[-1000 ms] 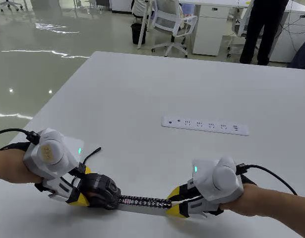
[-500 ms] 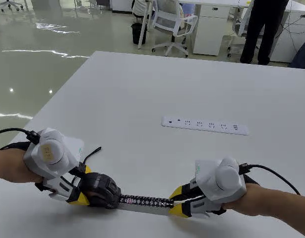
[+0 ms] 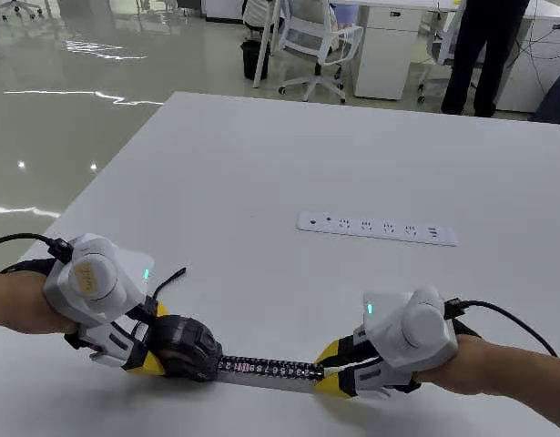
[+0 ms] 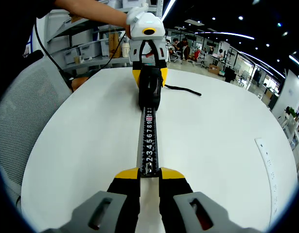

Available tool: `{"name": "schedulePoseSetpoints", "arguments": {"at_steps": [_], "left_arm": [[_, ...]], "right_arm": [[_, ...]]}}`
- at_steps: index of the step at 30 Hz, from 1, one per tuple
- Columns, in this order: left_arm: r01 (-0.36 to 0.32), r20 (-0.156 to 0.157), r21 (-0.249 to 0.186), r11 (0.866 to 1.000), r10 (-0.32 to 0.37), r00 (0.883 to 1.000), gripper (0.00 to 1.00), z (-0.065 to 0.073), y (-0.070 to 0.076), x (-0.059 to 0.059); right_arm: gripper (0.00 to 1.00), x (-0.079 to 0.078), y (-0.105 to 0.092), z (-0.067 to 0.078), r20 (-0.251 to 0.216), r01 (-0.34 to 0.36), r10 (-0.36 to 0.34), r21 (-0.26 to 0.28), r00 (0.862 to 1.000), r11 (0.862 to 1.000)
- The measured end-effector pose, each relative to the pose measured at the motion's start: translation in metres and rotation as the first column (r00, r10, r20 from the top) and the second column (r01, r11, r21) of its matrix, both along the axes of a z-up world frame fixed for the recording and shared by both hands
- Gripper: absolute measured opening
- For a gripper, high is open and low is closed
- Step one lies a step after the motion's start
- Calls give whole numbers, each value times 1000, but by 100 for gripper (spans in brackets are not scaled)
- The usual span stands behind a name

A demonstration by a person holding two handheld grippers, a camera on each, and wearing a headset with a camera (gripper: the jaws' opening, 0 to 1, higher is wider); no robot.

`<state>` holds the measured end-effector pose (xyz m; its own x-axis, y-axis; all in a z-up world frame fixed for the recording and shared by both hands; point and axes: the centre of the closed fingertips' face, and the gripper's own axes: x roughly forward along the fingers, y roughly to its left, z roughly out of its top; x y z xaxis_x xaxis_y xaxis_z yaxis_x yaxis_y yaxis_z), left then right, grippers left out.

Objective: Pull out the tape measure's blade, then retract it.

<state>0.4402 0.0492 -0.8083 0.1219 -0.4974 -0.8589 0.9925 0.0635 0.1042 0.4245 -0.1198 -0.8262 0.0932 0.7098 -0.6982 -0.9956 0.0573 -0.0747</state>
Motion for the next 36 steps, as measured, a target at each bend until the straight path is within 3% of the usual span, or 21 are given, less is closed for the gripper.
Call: {"name": "schedulePoseSetpoints", "arguments": {"at_steps": [36], "left_arm": [[-6, -1, -3, 1000, 6, 1000, 27, -1, -1, 1]], "right_arm": [[13, 1, -16, 0, 6, 6, -6, -9, 1000, 1000]]}}
